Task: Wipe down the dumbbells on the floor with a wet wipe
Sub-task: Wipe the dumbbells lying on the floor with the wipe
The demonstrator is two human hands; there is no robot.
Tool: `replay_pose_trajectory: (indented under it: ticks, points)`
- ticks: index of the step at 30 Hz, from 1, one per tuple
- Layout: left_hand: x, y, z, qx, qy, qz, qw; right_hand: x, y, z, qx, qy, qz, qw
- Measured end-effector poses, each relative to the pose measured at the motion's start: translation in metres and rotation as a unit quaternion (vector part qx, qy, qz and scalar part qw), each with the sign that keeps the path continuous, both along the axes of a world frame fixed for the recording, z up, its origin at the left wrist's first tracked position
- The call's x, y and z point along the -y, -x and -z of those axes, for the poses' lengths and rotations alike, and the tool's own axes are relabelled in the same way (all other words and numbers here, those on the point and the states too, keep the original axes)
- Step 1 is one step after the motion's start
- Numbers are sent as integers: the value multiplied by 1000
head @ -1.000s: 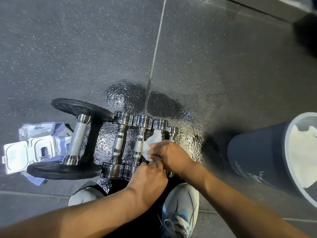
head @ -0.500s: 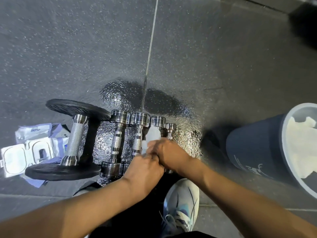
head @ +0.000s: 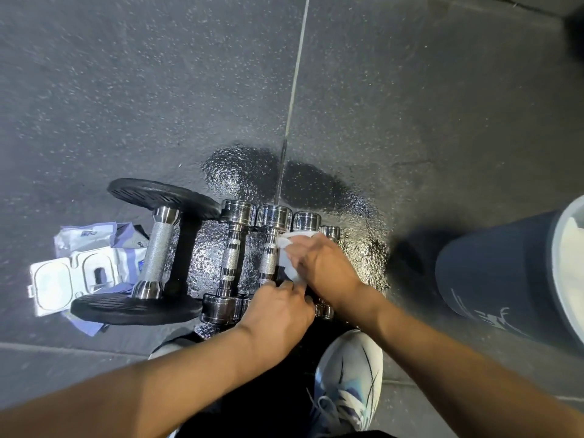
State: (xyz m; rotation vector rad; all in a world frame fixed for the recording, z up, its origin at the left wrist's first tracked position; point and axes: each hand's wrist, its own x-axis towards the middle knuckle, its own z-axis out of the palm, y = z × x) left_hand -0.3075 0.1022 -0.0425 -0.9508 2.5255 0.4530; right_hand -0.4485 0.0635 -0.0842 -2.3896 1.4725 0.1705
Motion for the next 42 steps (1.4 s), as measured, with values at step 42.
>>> replay_pose_trajectory:
  ticks: [42]
  points:
    - [-7,-15,2,-7,11,66,998,1,22,1,110,-150,-33,982]
